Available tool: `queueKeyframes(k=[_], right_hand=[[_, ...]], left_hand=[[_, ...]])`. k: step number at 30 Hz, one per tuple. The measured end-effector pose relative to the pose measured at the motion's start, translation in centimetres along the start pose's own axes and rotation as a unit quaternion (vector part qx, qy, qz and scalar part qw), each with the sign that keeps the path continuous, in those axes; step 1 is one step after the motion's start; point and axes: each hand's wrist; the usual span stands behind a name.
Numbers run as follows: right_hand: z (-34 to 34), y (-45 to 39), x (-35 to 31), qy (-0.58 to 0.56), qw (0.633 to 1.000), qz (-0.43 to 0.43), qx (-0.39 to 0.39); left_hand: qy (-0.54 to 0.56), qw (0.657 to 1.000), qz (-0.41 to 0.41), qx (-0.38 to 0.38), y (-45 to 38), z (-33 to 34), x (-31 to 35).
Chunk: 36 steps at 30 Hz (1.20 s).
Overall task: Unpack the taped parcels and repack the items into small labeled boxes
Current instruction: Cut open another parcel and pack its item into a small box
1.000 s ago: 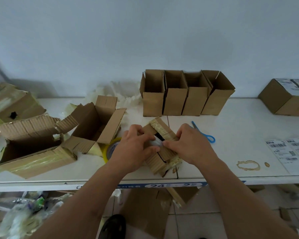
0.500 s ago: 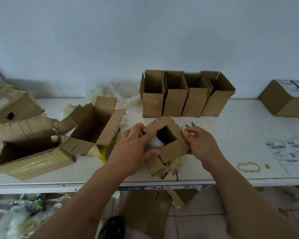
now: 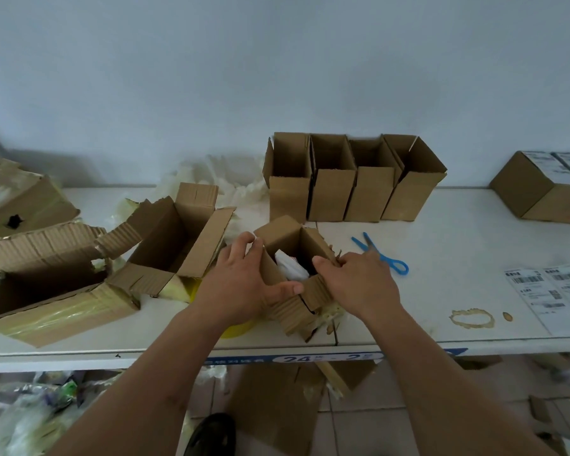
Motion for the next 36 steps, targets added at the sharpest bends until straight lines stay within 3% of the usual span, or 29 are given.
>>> queueKeyframes(k=[6,10,13,19,22,27,31,36], right_hand=[[-2.3,0.7,0.3,-0.194,0.977,0.022,-0.088],[-3.5,1.4,1.0,-0.256,0.957,0.027,-0.131],[-3.4,1.6,1.6,-0.283,0.951,0.034,-0.116],[-1.4,0.8,0.2,-0.233,0.970,0.057,-0.041],[-0.1,0.1,-0.1,-0.244,0.965,0.094,-0.006],[0.2,-0.2,-0.6,-0.218,0.972,0.078,-0.047],[-2.4,1.0,0.0,-0.294,0.943,0.053,-0.147],[-3.7,2.1,2.7,-0.162,0.967,-0.017,-0.194]], left_hand=[[-0.012,0.999,0.007,0.032,0.0,0.5,0.0],[0.010,0.996,0.063,0.055,0.0,0.6,0.1],[0.063,0.995,0.073,0.040,-0.1,1.0,0.0],[0.092,0.991,0.086,-0.041,0.1,0.4,-0.4],[0.067,0.993,0.091,-0.043,0.1,0.7,-0.5],[0.041,0.995,0.082,-0.038,-0.2,0.9,-0.4],[0.020,0.997,0.074,-0.020,-0.4,0.6,-0.4],[0.008,0.998,0.062,-0.004,-0.8,0.7,-0.6]])
Point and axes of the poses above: each hand's wrist, its own y-axis away from the middle knuckle, its own z-axis out of the palm, x = y × z, and after that the axes turned 11 degrees about -y, right-handed
